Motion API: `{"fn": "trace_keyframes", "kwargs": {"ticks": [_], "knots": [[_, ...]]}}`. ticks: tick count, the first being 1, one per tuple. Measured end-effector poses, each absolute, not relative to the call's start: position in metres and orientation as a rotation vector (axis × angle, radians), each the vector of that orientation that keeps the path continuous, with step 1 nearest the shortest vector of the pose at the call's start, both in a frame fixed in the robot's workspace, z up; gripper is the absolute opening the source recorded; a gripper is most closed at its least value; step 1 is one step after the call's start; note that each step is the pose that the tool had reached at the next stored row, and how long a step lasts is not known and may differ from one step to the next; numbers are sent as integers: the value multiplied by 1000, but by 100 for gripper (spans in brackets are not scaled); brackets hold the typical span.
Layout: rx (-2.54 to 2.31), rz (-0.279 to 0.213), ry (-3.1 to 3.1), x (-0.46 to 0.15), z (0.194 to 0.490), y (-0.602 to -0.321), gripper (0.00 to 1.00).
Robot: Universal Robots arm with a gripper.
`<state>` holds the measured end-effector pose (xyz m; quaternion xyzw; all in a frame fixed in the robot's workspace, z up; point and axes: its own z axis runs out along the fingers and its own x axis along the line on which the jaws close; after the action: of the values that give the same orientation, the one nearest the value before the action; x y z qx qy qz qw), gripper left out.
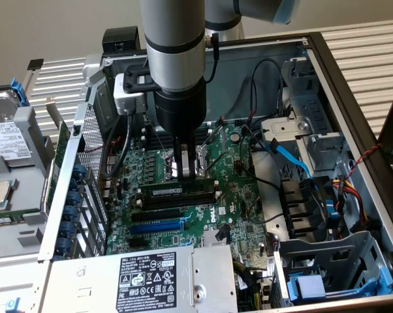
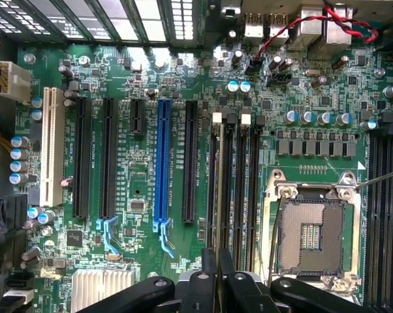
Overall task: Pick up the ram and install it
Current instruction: 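Insert the ram into the slot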
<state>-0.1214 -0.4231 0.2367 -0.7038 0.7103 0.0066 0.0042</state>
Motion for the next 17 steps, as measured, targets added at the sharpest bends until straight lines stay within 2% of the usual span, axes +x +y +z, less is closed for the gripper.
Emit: {"fn": "trace_keyframes", "kwargs": {"ticks": [17], "knots": [[-2205, 20, 2225, -122, 233, -423, 13]]}}
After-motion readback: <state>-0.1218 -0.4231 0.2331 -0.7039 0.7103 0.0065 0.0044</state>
